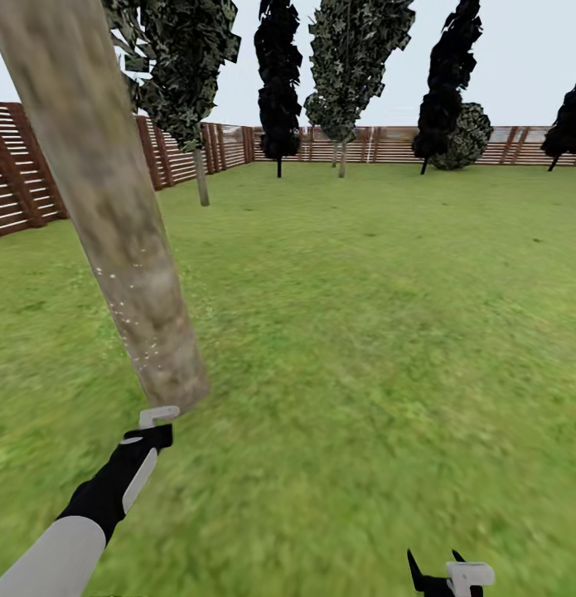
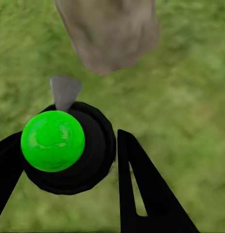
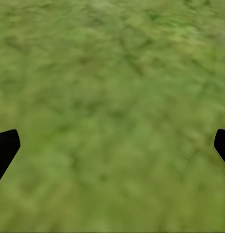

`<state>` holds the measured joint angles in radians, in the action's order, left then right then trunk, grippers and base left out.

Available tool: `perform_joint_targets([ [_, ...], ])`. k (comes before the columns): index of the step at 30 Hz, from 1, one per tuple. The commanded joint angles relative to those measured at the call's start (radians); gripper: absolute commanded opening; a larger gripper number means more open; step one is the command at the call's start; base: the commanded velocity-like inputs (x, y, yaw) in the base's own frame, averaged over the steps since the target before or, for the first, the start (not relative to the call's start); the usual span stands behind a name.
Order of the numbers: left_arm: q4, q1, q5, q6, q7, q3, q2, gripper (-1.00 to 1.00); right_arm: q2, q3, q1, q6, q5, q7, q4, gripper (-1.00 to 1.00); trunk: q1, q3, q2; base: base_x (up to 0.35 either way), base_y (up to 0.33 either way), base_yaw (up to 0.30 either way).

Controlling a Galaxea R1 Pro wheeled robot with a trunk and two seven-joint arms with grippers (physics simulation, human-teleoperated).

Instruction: In the garden, pick up the pesticide atomizer on the floor and spray pesticide onto both trees until each tree trunk is fully covered.

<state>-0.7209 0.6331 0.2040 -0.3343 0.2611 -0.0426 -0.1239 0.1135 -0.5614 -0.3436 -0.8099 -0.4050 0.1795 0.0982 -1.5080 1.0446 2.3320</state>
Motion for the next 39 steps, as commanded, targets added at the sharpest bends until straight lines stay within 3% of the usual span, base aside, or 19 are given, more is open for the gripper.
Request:
perform_joint_targets([
  [1,0.000,0.000,0.000,0.000,0.008,0.000,0.005,-1.00,0.000,0.000,0.000,0.000,0.000,0.000,0.000,1.00,0.000,0.000,0.000,0.118,-0.269,0.269],
  [6,0.000,0.000,-0.001,-0.004,0.013,0.000,0.018,-1.00,0.000,0.000,0.000,0.000,0.000,0.000,0.000,1.00,0.000,0.000,0.000,0.118,-0.269,0.276],
  [10,0.000,0.000,0.000,-0.005,0.013,0.000,0.018,-1.00,0.000,0.000,0.000,0.000,0.000,0.000,0.000,1.00,0.000,0.000,0.000,0.118,-0.269,0.262],
  [22,0.000,0.000,0.000,-0.005,0.014,0.000,0.018,-1.00,0.000,0.000,0.000,0.000,0.000,0.000,0.000,1.00,0.000,0.000,0.000,0.126,-0.269,0.024],
  [39,0.000,0.000,0.000,-0.005,0.014,0.000,0.018,-1.00,0.000,0.000,0.000,0.000,0.000,0.000,0.000,1.00,0.000,0.000,0.000,0.137,-0.270,0.211],
])
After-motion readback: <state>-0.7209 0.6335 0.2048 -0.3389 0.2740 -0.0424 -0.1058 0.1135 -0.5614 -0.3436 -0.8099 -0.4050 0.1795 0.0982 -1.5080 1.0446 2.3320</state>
